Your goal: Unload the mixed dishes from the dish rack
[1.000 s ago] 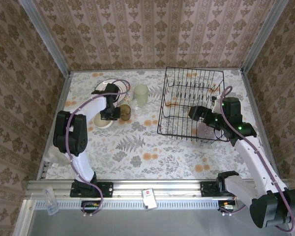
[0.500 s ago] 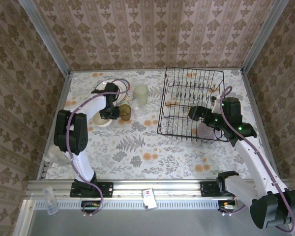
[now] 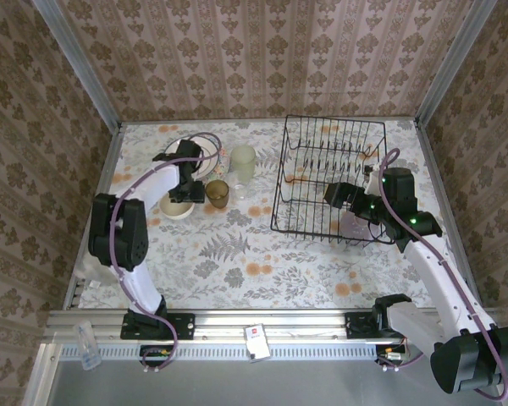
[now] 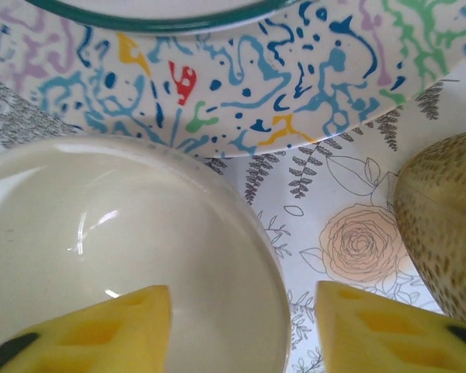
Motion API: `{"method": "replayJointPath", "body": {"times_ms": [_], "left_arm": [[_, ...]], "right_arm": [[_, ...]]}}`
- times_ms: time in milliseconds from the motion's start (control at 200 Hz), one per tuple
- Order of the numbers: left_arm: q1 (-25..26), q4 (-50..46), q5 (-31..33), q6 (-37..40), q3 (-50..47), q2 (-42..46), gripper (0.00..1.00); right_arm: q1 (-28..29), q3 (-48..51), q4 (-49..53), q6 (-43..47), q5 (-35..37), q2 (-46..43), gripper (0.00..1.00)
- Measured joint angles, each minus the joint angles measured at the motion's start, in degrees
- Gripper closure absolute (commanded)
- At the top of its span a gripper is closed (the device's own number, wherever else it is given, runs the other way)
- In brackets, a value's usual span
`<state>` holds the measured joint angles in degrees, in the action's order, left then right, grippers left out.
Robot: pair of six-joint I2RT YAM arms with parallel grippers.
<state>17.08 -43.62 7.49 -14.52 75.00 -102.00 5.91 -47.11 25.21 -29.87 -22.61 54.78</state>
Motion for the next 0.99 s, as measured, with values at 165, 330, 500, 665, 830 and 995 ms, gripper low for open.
{"method": "replayJointPath", "body": {"times_ms": [165, 330, 500, 665, 830, 995], "left_arm": [[-0.46, -0.96, 1.57, 0.44, -1.05, 6.40, 0.23], [-1.44, -2.49, 4.28, 1.07, -1.84, 12.50, 0.00], [-1.70, -2.93, 3.04, 0.81, -3.37, 22.12, 0.00], [-1.70, -0.37, -2.54, -1.42, -4.11, 35.60, 0.00], [0.55, 4.15, -11.37, -4.24, -4.11, 44.04, 0.02], [12.26, 7.76, -16.63, -5.51, -3.93, 42.53, 0.04]], "right_arm": [[0.00, 0.00, 0.76, 0.20, 0.39, 0.00, 0.00], [0.00, 0.00, 0.79, 0.39, 1.05, 0.00, 0.00], [0.00, 0.00, 1.55, 1.44, 2.14, 0.00, 0.00], [0.00, -0.04, 3.65, 1.95, 4.42, 0.00, 0.00], [-0.02, -0.04, 6.80, 2.54, 8.00, 0.00, 0.00], [-0.15, -0.04, 9.55, 2.45, 13.29, 0.20, 0.00]]}}
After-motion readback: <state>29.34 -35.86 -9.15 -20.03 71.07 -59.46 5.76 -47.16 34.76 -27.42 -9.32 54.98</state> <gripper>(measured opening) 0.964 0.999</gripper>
